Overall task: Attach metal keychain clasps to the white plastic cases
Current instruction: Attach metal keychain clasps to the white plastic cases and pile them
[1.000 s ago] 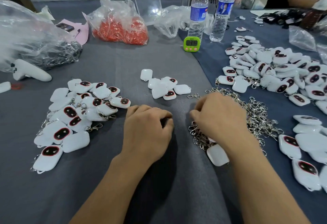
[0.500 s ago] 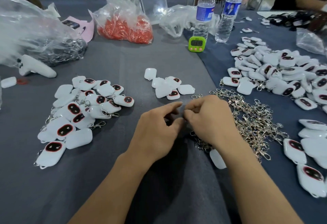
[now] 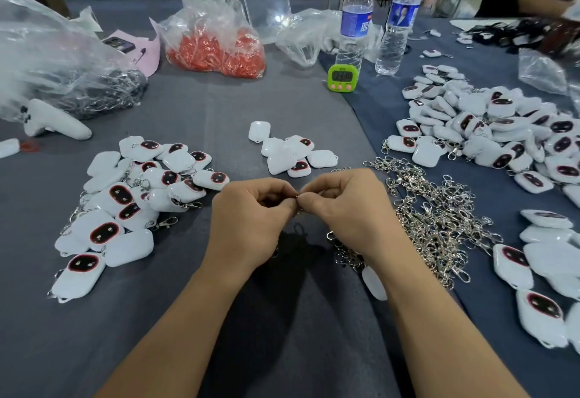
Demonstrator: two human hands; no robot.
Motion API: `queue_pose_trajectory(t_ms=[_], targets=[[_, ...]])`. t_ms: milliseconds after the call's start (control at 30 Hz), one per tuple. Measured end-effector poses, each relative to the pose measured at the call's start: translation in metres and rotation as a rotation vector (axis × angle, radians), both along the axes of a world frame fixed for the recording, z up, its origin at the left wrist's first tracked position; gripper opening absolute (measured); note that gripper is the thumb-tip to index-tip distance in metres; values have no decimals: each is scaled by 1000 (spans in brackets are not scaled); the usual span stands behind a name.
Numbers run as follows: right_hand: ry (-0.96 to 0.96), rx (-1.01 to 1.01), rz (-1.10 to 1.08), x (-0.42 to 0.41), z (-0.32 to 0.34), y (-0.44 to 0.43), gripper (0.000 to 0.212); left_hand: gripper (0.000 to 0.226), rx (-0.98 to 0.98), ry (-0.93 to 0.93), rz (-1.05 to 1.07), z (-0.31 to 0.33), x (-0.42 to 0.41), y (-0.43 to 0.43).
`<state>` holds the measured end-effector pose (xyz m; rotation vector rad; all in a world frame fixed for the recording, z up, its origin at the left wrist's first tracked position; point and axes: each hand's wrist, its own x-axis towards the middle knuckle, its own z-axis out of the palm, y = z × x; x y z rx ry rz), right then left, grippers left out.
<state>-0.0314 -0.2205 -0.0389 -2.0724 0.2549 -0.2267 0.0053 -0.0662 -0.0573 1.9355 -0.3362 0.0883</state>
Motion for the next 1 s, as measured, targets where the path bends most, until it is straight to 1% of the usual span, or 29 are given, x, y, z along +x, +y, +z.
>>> queue_pose_trajectory(t_ms=[67, 167, 300, 433, 533, 667, 767, 833, 933, 1000], targets=[[-38, 56, 23, 0, 0, -2, 9, 19, -91, 65, -1, 0, 1, -1], [-79, 84, 37, 0, -2, -5, 12, 22, -215, 165, -45, 2, 1, -2], [-124, 92, -15, 1, -5, -6, 14, 19, -165, 149, -94, 5, -2, -3], [-116, 60, 21, 1, -4, -7, 14, 16, -118, 111, -96, 7, -2, 0], [-116, 51, 40, 1, -4, -7, 15, 16, -104, 123, -96, 8, -2, 1], [-105, 68, 67, 2, -3, -7, 17, 19, -122, 175, -97, 10, -3, 0], [-95, 81, 103, 1, -2, -7, 17, 13, -159, 208, -106, 10, -2, -1], [-101, 93, 126, 1, -1, -7, 16, 13, -169, 215, -106, 8, -2, -1], [-110, 128, 128, 0, 0, -5, 13, 15, -180, 212, -71, 9, -3, -2], [-114, 134, 68, 0, 0, -3, 8, 13, -168, 169, 25, 10, -1, 0]])
